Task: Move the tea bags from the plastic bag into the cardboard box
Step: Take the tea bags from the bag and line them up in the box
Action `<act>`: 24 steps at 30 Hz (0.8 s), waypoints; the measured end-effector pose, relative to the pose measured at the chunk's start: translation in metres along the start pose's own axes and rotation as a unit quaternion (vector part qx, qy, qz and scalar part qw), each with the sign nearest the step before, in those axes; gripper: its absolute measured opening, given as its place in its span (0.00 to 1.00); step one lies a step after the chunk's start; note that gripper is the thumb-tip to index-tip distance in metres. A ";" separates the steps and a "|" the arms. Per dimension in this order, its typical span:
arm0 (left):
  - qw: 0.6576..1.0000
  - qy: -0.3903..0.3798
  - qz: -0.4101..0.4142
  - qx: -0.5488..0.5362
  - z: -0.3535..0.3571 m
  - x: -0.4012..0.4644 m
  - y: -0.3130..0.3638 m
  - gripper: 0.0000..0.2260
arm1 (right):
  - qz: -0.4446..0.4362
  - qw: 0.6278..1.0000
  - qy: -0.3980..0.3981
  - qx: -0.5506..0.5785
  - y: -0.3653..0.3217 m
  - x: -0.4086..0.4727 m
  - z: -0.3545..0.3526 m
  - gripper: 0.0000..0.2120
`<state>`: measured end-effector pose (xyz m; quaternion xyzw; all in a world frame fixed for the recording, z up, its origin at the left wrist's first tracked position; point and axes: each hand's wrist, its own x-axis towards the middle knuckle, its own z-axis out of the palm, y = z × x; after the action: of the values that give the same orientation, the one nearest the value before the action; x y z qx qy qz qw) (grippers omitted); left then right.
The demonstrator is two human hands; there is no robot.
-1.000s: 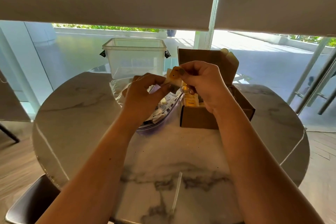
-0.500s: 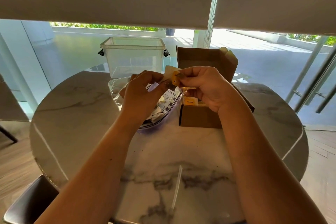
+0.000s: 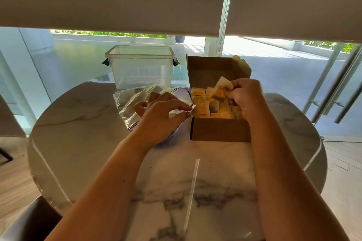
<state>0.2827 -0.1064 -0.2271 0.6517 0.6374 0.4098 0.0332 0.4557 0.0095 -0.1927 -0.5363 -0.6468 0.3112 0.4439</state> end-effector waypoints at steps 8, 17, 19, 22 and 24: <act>0.998 0.020 0.021 0.057 -0.005 0.001 0.001 0.18 | -0.009 0.973 -0.061 -0.222 0.005 0.014 0.021 0.09; 0.999 0.042 -0.002 -0.029 -0.030 0.003 -0.012 0.23 | 0.012 0.960 -0.039 -0.275 0.004 0.016 0.030 0.10; 0.999 0.037 -0.008 -0.008 -0.033 0.003 -0.016 0.18 | -0.021 0.962 -0.004 -0.273 0.003 0.012 0.025 0.11; 0.998 0.058 0.004 -0.008 -0.035 0.002 -0.016 0.17 | -0.094 0.964 0.056 -0.242 0.000 0.001 0.015 0.14; 0.997 0.076 0.018 -0.016 -0.033 0.002 -0.015 0.17 | -0.139 0.965 0.082 -0.208 -0.006 -0.006 0.013 0.13</act>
<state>0.2509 -0.1175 -0.2125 0.6295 0.6193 0.4691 -0.0124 0.4413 0.0028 -0.1946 -0.5451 -0.7271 0.0600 0.4129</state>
